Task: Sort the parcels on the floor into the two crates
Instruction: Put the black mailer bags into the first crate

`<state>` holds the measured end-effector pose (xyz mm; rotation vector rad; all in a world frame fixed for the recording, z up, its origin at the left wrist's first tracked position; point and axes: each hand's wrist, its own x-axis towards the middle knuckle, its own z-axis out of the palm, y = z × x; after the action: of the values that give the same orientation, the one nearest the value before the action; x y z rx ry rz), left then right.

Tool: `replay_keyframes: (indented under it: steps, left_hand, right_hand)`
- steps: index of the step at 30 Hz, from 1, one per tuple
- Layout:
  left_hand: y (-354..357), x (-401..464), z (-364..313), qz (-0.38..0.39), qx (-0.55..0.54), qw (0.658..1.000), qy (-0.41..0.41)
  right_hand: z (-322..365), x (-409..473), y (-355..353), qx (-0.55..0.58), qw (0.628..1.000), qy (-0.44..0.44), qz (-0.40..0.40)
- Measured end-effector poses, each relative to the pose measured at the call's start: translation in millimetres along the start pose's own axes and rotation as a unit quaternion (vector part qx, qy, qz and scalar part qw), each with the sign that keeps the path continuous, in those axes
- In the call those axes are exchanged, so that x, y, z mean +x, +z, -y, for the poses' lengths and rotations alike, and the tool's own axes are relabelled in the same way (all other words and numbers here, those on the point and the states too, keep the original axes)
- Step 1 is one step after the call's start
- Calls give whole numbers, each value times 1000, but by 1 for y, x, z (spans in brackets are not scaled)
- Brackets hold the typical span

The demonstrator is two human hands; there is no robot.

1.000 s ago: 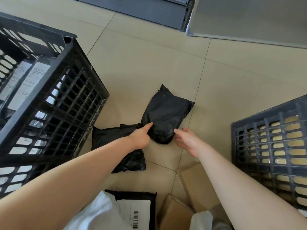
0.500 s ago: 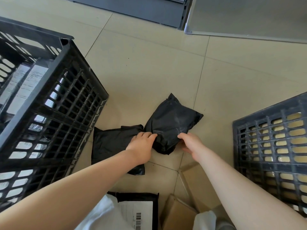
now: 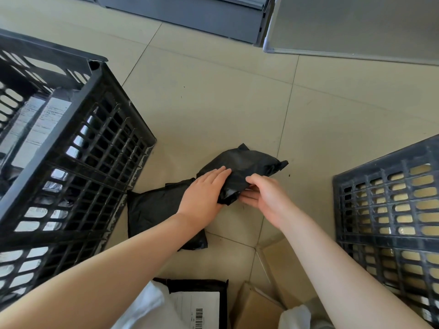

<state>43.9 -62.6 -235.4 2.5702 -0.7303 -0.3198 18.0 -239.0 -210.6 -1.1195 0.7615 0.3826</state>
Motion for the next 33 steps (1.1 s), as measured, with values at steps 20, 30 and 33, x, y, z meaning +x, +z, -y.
replay_keyframes:
  steps: [20, 30, 33]
  left_hand:
    - [-16, 6, -11, -22, -669, 660, -341]
    - [-39, 1, -9, -82, -361, 887, -276]
    - [-53, 0, -23, -3, -323, 922, -215]
  right_hand:
    - [-9, 2, -18, 48, 998, -21, 45]
    - [-3, -7, -22, -25, 995, -28, -97]
    - [3, -14, -13, -54, 995, -36, -79]
